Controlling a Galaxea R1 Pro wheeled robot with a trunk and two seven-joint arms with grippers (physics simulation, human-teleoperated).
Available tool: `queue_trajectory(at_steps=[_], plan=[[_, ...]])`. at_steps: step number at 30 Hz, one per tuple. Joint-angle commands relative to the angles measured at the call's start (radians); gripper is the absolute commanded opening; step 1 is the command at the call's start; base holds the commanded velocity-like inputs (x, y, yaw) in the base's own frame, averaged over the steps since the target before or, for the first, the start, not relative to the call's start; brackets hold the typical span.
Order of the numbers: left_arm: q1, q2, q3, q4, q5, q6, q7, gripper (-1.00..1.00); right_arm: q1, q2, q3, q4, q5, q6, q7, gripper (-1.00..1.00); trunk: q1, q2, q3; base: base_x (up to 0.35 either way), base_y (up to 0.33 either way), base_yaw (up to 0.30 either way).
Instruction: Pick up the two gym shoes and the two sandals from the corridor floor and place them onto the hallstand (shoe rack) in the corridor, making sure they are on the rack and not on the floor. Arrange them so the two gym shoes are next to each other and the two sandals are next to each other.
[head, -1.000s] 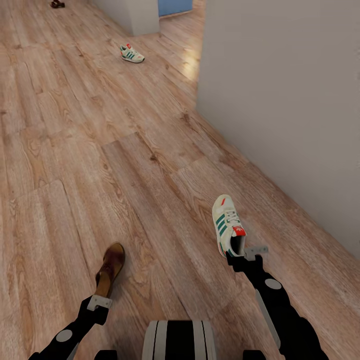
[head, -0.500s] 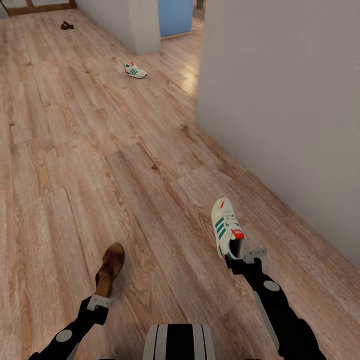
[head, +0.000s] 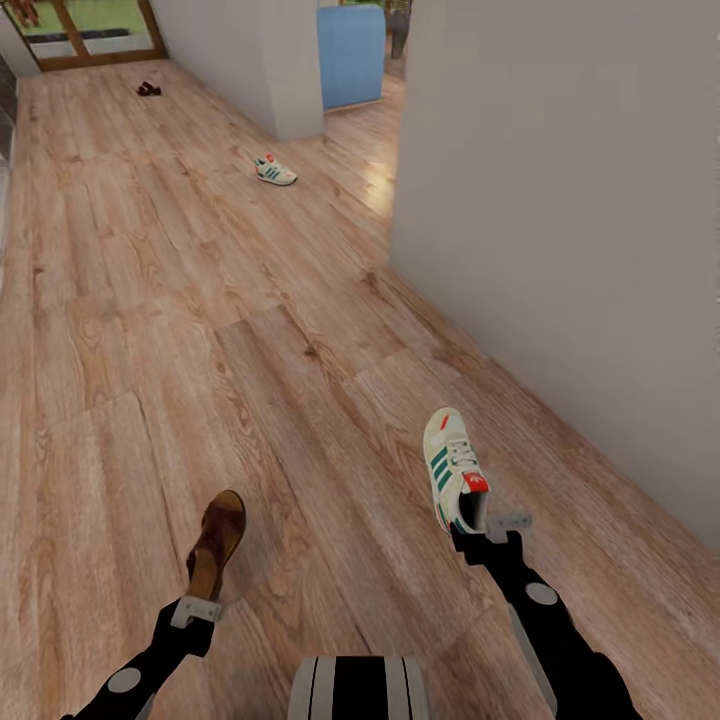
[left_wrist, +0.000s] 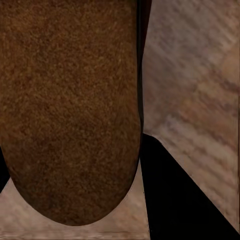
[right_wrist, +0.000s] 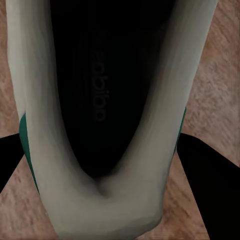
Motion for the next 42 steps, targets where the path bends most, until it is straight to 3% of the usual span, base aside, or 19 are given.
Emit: queue_trajectory(at_steps=[1, 3, 6, 10, 17, 23, 28, 33, 34, 35, 42], plan=[[0.015, -0.001, 0.009, 0.000, 0.005, -0.005, -0.007, -1.00, 0.000, -0.001, 0.000, 0.047, 0.010, -0.028, 0.003, -1.00, -0.001, 0.000, 0.003, 0.000, 0.000, 0.000], [0.037, -0.001, 0.011, 0.000, 0.032, -0.008, -0.007, -1.00, 0.000, 0.001, 0.001, 0.123, 0.017, -0.079, 0.001, -1.00, -0.002, 0.001, 0.011, 0.000, 0.000, 0.000], [0.081, 0.003, 0.012, 0.000, 0.083, -0.076, -0.006, -1.00, 0.000, 0.003, 0.000, 0.272, 0.021, -0.200, 0.000, -1.00, -0.003, 0.001, 0.023, 0.000, 0.000, 0.000], [0.122, 0.007, 0.014, -0.001, 0.117, -0.121, -0.001, -1.00, 0.000, 0.000, 0.000, 0.398, 0.021, -0.320, 0.000, -1.00, -0.005, 0.002, 0.038, 0.000, 0.000, 0.000], [0.145, 0.008, 0.032, 0.000, 0.136, -0.138, 0.006, -1.00, 0.000, -0.020, -0.002, 0.585, 0.022, -0.494, -0.002, -1.00, -0.008, 0.004, 0.065, 0.000, 0.000, 0.000], [0.150, 0.007, 0.040, 0.000, 0.143, -0.141, 0.007, -1.00, 0.000, -0.041, -0.003, 0.801, 0.020, -0.706, -0.004, -1.00, -0.011, 0.005, 0.089, 0.000, 0.000, 0.000], [0.159, 0.008, 0.044, 0.000, 0.145, -0.142, 0.007, -1.00, 0.000, -0.041, -0.003, 0.867, 0.019, -0.764, -0.006, -1.00, -0.013, 0.006, 0.108, 0.000, 0.000, 0.000], [0.162, 0.009, 0.075, 0.000, 0.145, -0.142, 0.007, -1.00, 0.000, -0.041, -0.003, 0.877, 0.019, -0.774, -0.032, -1.00, -0.015, 0.008, 0.127, 0.000, 0.000, 0.000], [0.162, 0.009, 0.084, 0.000, 0.145, -0.142, 0.006, -1.00, 0.000, -0.041, -0.003, 0.879, 0.019, -0.774, -0.045, -1.00, -0.015, 0.008, 0.131, 0.000, 0.000, 0.000], [0.163, 0.008, 0.098, 0.000, 0.143, -0.152, 0.006, -1.00, 0.001, -0.043, -0.003, 0.894, 0.018, -0.776, -0.106, -1.00, -0.016, 0.008, 0.136, 0.000, 0.000, 0.000], [0.165, 0.001, 0.101, 0.002, 0.145, -0.155, 0.006, -1.00, 0.003, -0.043, -0.003, 0.931, 0.017, -0.776, -0.116, -1.00, -0.019, 0.010, 0.173, 0.000, 0.000, 0.000]])
